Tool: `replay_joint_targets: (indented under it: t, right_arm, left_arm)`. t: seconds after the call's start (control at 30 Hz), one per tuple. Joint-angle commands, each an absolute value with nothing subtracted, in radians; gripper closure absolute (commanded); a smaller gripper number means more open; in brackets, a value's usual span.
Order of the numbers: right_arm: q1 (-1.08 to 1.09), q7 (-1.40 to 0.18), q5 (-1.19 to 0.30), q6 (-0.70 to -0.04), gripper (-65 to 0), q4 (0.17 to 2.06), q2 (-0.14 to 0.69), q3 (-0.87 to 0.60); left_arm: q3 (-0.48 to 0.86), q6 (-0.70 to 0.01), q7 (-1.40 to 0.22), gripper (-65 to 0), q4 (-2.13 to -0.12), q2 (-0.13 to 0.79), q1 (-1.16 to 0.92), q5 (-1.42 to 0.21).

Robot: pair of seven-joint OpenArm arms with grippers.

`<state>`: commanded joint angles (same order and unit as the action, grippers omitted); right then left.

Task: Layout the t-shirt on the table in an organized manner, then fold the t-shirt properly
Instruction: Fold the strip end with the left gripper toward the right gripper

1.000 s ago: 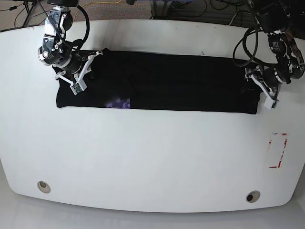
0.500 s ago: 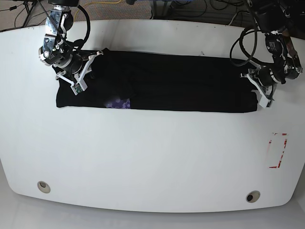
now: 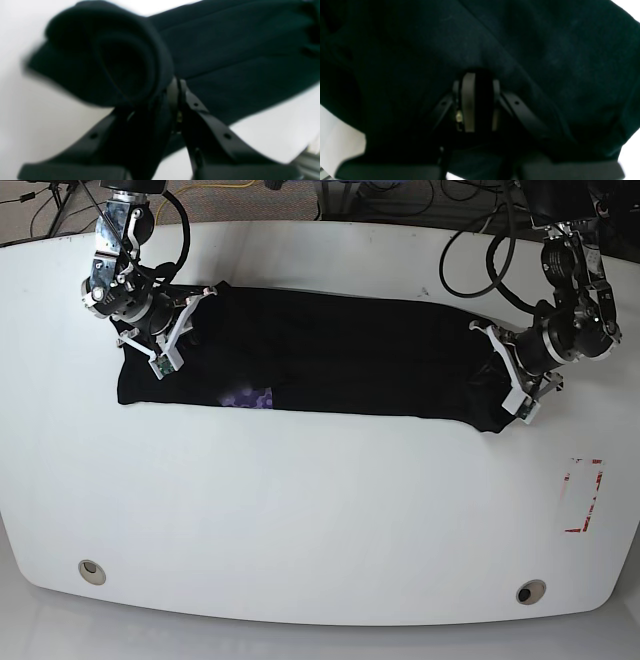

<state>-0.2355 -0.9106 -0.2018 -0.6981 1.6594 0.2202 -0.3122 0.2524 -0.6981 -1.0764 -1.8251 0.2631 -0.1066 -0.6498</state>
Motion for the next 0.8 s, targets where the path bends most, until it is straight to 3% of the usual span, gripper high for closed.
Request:
replay_joint_targets:
  t: [0.23, 0.53, 0.8]
  right_arm:
    - [-0.234, -0.911, -0.202, -0.698, -7.9, 1.659, 0.219, -0.312]
    - [-0.234, -0.911, -0.202, -0.698, -7.9, 1.659, 0.219, -0.312]
    - [-0.234, -0.911, -0.202, -0.698, -7.9, 1.659, 0.217, -0.312]
  left_arm:
    - [0.148, -0.698, -1.076, -4.6, -1.865, 0.251, -0.119, -0.650]
    - [0.114, -0.633, -1.076, -4.7, -1.850, 0.114, -0.104, -0.639]
    - [0.073, -0.631, -1.073, -4.7, -1.799, -0.021, -0.062, -0.492]
